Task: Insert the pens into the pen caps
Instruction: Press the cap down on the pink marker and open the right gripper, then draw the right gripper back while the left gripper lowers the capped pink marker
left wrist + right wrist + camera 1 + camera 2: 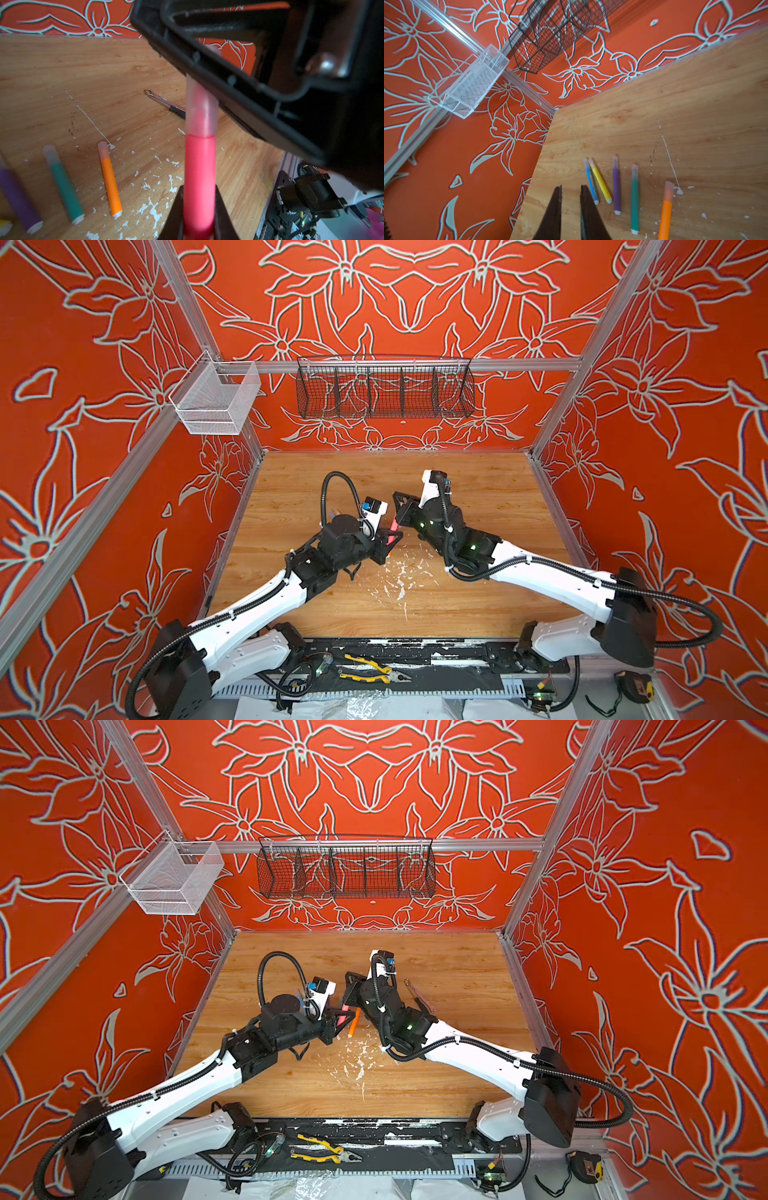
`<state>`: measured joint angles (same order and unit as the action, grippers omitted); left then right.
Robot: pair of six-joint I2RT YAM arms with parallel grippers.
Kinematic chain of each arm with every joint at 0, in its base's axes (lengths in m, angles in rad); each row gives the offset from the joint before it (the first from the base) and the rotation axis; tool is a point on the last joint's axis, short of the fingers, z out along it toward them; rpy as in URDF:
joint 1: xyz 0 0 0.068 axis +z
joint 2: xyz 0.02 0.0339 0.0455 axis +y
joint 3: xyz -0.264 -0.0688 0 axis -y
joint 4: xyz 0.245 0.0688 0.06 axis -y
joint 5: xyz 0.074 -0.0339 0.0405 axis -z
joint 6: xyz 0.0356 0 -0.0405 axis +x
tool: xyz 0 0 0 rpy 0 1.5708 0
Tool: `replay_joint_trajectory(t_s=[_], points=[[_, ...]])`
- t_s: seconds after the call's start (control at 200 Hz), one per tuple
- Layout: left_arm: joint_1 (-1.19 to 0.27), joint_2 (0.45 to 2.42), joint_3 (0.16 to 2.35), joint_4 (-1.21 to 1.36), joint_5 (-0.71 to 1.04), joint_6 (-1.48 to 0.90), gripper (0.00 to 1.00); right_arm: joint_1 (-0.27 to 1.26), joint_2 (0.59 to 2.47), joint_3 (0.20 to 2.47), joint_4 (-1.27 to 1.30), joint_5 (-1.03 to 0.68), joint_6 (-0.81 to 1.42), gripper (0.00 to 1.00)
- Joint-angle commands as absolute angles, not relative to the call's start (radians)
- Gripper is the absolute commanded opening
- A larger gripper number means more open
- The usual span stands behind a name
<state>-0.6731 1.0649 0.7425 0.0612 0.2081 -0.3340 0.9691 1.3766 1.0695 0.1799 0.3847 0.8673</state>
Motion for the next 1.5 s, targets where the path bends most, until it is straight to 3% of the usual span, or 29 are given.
replay_joint_trajectory(t_s=[0.0,0.515,0.751,0.841,1.031,1.076,1.151,1.311,1.496], points=[[-0.641,1.106,0.869,0.174,0.108,-0.353,0.00,1.036,1.354,1.051,0.107,0.280,0.875,0.00],[-0.595,1.226,1.149,0.132,0.089,-0.289,0.00,1.175,1.297,0.970,0.115,0.278,0.908,0.00],[-0.560,1.233,1.224,0.099,0.088,-0.284,0.00,1.213,1.262,0.967,0.073,0.360,0.908,0.00],[-0.562,1.198,1.144,0.101,0.102,-0.304,0.00,1.206,1.212,0.967,0.015,0.445,0.888,0.28],[-0.660,1.163,0.873,0.097,-0.042,-0.378,0.00,1.027,1.114,1.004,-0.203,0.499,0.879,0.72],[-0.717,1.180,0.827,0.101,-0.096,-0.384,0.00,0.967,1.086,1.004,-0.272,0.514,0.891,0.91],[-0.804,1.240,0.781,0.110,-0.175,-0.413,0.00,0.893,1.037,1.014,-0.393,0.596,0.889,0.97],[-0.873,1.447,0.800,0.095,-0.177,-0.525,0.00,0.791,0.945,1.033,-0.534,0.773,0.798,0.98],[-0.880,1.653,0.923,0.002,-0.166,-0.605,0.00,0.723,0.878,0.924,-0.420,0.953,0.549,0.98]])
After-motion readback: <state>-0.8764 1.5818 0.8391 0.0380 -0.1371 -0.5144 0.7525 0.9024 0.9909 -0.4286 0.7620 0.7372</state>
